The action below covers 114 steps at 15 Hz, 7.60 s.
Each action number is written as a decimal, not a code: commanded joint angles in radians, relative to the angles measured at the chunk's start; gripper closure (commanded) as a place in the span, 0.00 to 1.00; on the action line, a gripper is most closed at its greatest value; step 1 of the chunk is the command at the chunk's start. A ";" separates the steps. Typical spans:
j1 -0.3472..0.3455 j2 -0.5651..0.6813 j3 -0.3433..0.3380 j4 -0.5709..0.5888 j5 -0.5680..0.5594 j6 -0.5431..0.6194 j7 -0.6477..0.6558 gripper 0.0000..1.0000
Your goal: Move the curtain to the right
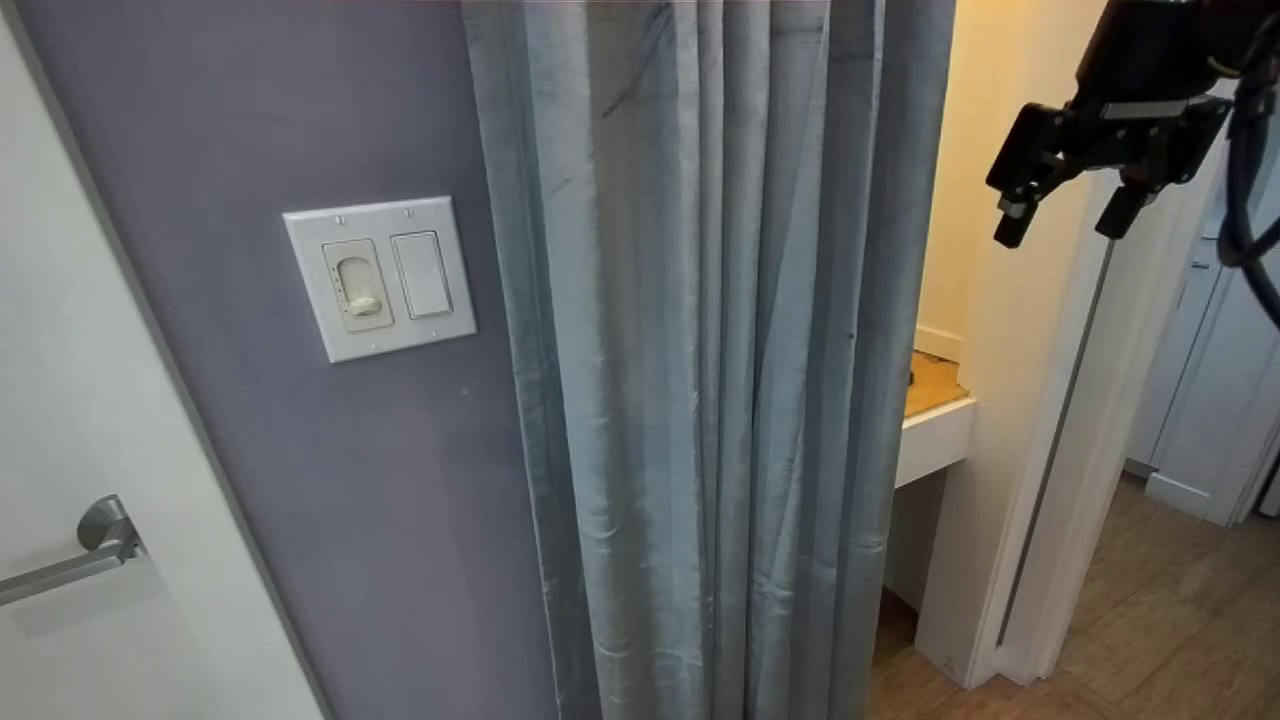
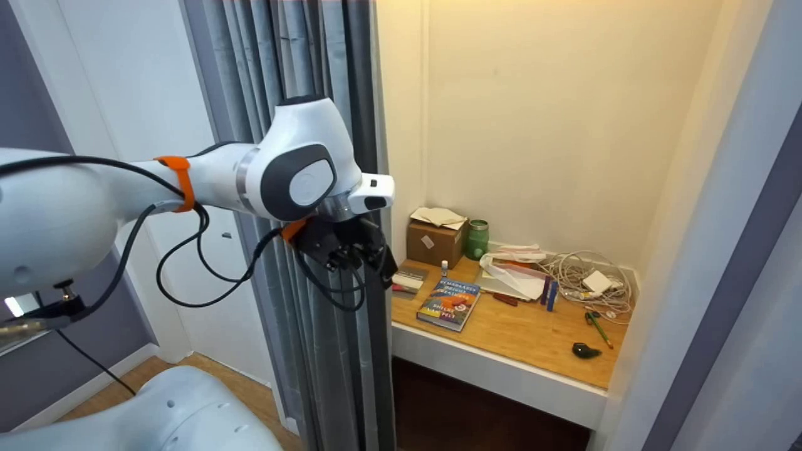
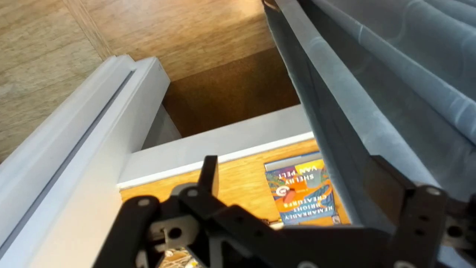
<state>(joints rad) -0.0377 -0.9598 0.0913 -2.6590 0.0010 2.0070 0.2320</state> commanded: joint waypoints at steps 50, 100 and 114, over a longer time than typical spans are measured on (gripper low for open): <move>0.007 0.392 -0.254 0.103 0.174 0.795 -0.315 0.99; -0.507 1.045 -0.272 0.788 -0.405 0.650 0.632 0.99; -0.380 1.106 -0.466 0.880 -0.367 0.505 0.847 0.99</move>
<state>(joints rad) -0.4333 0.0599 -0.3318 -1.8008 -0.3910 2.5695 1.0081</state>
